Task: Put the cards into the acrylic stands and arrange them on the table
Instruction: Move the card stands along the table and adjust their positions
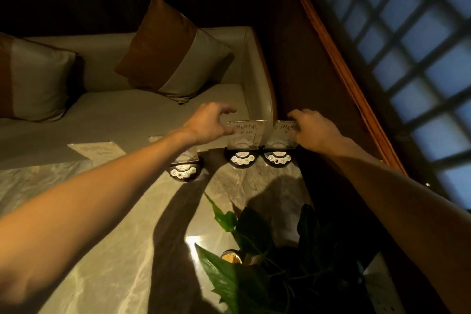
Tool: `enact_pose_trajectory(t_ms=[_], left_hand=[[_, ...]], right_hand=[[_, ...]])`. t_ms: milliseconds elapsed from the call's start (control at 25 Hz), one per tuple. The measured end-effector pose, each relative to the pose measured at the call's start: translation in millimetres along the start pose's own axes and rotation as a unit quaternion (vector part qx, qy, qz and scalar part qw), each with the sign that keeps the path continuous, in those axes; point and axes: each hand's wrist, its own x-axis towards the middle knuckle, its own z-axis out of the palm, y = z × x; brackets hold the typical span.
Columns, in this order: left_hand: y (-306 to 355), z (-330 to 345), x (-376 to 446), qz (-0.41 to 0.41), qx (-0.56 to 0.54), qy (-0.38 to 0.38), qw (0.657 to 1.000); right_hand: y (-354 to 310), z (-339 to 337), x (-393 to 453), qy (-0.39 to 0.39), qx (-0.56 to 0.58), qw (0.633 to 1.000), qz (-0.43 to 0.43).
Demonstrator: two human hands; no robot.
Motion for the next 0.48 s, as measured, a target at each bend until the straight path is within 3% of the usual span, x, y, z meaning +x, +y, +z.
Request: enact_pose_trajectory(t_ms=[160,280,360,480], left_hand=[[-41.0,-45.2,-31.2,-0.058,-0.012,-0.005,0.998],[-60.6,-53.6,-44.6,-0.075,0.055,-0.051,0.994],[-72.5,-51.1,-50.9,-0.071,0.089,-0.071,0.991],[-84.8,-44.0,-55.7,-0.061,0.104,-0.03,0.992]], right_hand=[[-28.5,-19.1,-3.1,0.091,-0.046,0.994,0.036],[-67.7,-29.0,-0.3,0.16,-0.019,0.987,0.011],[-97.0,-25.0,3.9,0.126,-0.033,0.99,-0.06],[-121.7,-7.1,12.2,0.036,-0.062,0.99,-0.125]])
